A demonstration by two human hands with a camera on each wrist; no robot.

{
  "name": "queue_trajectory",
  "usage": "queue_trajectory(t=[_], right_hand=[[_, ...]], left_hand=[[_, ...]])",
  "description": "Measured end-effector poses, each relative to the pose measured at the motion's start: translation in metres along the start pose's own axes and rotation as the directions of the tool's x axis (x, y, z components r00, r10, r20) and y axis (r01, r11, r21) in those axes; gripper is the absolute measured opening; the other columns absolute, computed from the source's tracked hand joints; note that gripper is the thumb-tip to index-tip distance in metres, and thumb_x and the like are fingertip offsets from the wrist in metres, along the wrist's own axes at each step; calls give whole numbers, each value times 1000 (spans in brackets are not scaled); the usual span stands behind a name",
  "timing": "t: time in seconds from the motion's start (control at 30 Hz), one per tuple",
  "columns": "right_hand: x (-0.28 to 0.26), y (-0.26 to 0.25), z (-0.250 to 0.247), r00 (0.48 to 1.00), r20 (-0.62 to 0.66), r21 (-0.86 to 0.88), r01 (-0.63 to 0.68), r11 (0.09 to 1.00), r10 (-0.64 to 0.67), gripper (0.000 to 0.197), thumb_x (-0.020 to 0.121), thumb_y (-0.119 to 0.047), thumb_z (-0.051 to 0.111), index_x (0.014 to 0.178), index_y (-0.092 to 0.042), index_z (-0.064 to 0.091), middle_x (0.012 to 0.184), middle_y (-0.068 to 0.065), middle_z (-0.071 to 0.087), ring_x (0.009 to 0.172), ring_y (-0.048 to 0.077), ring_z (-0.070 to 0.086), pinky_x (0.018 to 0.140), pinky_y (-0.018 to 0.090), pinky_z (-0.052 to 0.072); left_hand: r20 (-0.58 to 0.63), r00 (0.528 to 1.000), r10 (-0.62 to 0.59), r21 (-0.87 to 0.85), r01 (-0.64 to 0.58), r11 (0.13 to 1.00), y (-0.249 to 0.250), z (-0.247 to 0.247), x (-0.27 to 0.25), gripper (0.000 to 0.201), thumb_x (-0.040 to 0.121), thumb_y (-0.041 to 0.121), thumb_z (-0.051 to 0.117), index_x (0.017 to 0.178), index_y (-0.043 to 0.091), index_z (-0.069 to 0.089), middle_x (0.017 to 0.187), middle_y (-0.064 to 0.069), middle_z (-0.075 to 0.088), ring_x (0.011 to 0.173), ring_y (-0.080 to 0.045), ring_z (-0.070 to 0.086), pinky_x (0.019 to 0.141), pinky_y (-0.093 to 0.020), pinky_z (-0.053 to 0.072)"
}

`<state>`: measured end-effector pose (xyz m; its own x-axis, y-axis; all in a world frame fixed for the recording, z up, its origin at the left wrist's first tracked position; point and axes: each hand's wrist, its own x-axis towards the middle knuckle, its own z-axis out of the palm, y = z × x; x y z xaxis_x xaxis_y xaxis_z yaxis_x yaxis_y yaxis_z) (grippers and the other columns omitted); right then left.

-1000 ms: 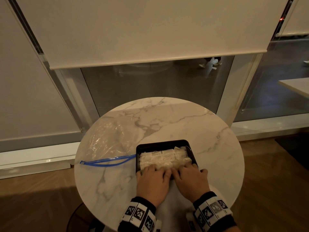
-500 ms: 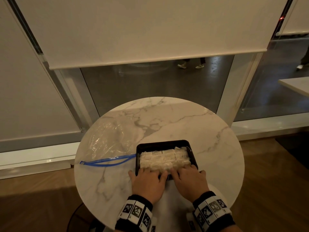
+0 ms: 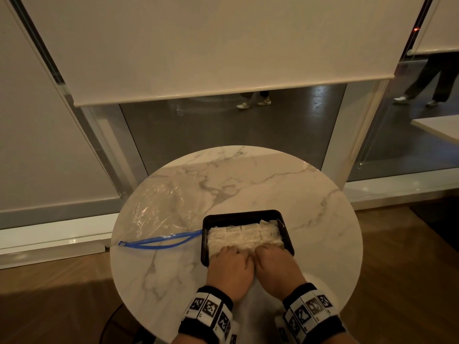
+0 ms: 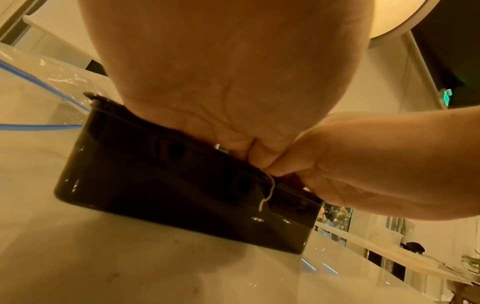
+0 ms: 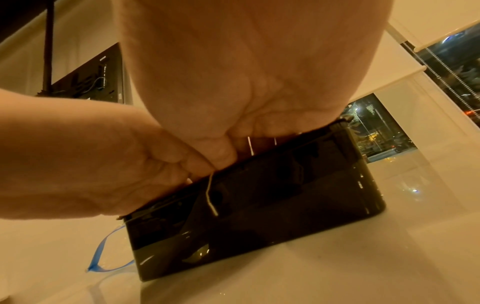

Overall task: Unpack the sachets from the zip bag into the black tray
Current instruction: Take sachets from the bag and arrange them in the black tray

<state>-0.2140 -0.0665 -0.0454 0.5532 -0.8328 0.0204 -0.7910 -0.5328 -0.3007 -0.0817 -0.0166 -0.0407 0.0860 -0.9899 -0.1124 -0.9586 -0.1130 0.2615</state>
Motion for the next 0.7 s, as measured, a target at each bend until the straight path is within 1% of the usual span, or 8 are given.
queue_trajectory(t=[0.07,0.2,0.3,0.37,0.43,0.5,0.57,0.7], right_hand=[[0,1,2,1000,1,-19,4,1000,-4,33,101,-34,34,92,-21,63,97,-2,68,88,18,62,76,31,38],[-1,2,1,1000,-19,-70,8,997,-10,39,102,-38,29,93,-24,65,95,-3,70,86,17,65,77,31,42],[-1,3,1,1000,-17,-37,6,999,-7,38,102,-38,30,93,-23,65,94,-3,69,85,18,63,78,33,42],[-2,5,-1,995,-95,19,17,1000,-15,37,98,-40,35,86,-23,66,87,-5,65,80,17,58,72,32,39],[-4,11,-3,970,-244,-2,16,1000,-15,32,91,-43,42,79,-26,66,81,-7,59,78,14,51,67,28,38],[-7,20,-11,942,-334,-12,-24,1000,19,22,88,-47,52,82,-31,65,87,-11,56,84,11,47,72,26,41],[-11,29,-21,950,-309,3,-46,999,44,21,85,-53,58,89,-34,65,95,-11,53,92,10,44,78,26,43],[-19,40,-27,973,-154,1,-171,985,170,39,82,-67,56,103,-35,61,105,-6,43,102,12,38,83,27,49]], left_hand=[[5,1000,-12,5,12,1000,1,0,2,41,102,37,29,119,27,64,119,0,62,116,-20,52,97,-40,41],[13,1000,-15,-20,15,1000,0,-1,4,41,102,38,29,116,26,66,119,-1,61,116,-21,52,97,-39,41],[-15,1000,-19,-126,17,992,-4,-1,3,37,101,41,35,113,26,67,114,2,61,112,-18,53,96,-39,44],[-103,994,-47,-255,19,967,-8,-5,-1,28,98,44,45,108,28,66,108,8,58,107,-12,51,95,-33,46],[-255,964,-73,-297,-6,955,-15,-12,-4,18,95,43,53,102,31,64,104,13,53,104,-7,47,94,-28,46],[-361,926,-110,-293,0,956,-27,-20,-9,16,90,42,59,102,32,62,105,14,50,105,-6,44,93,-26,45],[-366,918,-153,-282,48,958,-40,-25,-13,21,87,43,61,104,32,59,108,12,48,107,-9,43,94,-28,46],[-222,943,-248,-237,195,952,-58,-24,-16,32,89,56,55,107,29,56,111,8,47,111,-14,46,92,-33,50]])
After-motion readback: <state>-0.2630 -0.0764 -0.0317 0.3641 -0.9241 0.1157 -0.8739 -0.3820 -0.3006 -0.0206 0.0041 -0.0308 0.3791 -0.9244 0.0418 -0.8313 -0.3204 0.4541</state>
